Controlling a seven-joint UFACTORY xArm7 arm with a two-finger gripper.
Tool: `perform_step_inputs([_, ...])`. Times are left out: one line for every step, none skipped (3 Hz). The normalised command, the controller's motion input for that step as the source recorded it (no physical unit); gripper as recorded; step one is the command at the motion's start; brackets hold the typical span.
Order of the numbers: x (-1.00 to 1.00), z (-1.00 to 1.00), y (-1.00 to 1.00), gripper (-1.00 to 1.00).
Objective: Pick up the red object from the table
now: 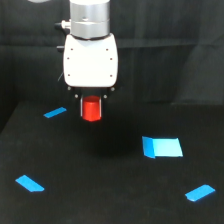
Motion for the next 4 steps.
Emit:
perform_step_inputs([0.01, 0.08, 0.13, -1.0])
perform_step_inputs([0.07, 0.1, 0.13, -1.0])
perform_step_inputs([0.04, 0.1, 0.01, -0.98])
perform_step_inputs([0.1, 0.07, -0.02, -0.99])
